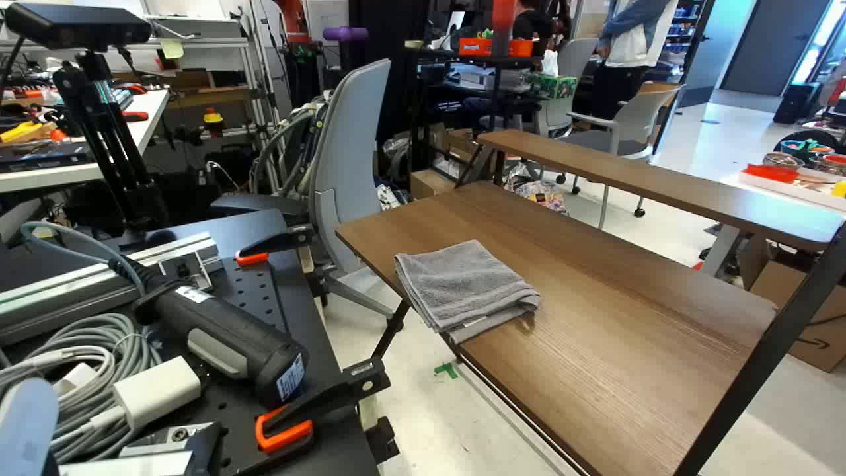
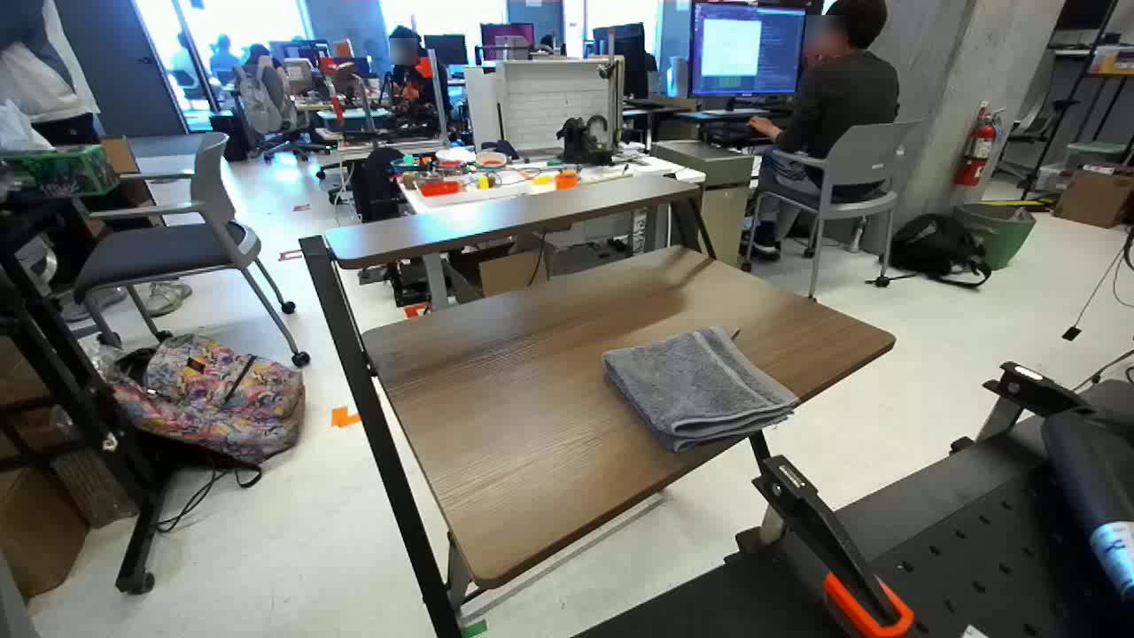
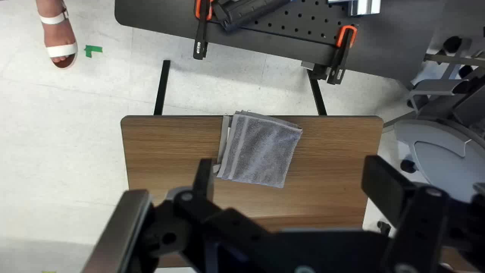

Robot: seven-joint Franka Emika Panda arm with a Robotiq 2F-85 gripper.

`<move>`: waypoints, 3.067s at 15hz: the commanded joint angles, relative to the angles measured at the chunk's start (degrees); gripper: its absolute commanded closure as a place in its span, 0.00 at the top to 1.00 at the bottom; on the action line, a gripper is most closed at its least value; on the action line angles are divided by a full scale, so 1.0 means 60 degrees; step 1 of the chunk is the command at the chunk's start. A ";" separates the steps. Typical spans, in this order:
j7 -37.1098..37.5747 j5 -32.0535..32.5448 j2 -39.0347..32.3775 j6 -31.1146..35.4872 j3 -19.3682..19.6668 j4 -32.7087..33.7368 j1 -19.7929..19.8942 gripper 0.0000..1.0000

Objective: Move the towel forward

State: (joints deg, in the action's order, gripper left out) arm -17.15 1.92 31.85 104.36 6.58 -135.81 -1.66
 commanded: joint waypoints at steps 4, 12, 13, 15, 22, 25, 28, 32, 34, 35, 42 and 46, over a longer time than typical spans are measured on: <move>0.0203 -0.0121 -0.0334 0.0316 -0.0116 0.0070 0.0030 1.00; 0.1213 -0.0808 -0.2589 0.2701 -0.0367 0.0010 0.0017 1.00; 0.1279 -0.0748 -0.3018 0.3455 -0.0427 -0.0129 0.0031 1.00; 0.1484 -0.0690 -0.3905 0.4913 -0.0547 -0.0303 0.0032 1.00; 0.2316 -0.0613 -0.7073 0.8165 -0.1114 -0.0041 -0.0061 1.00; 0.2682 -0.0560 -0.8253 0.8268 -0.1281 0.0516 -0.0116 1.00; 0.2741 -0.0582 -0.9196 0.8157 -0.1372 0.1053 -0.0093 1.00; 0.3005 -0.0433 -1.0433 0.8250 -0.1232 0.1769 -0.0189 1.00; 0.3176 -0.0344 -1.0994 0.8327 -0.1138 0.2129 -0.0280 1.00; 0.3251 -0.0312 -1.1252 0.8321 -0.1099 0.2317 -0.0325 1.00; 0.3829 -0.0319 -1.2714 0.8009 -0.0831 0.3740 -0.0683 1.00; 0.4130 -0.0427 -1.3235 0.7835 -0.0682 0.4590 -0.0755 1.00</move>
State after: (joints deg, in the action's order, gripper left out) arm 5.18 -1.21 -44.78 152.95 1.26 -113.21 -5.32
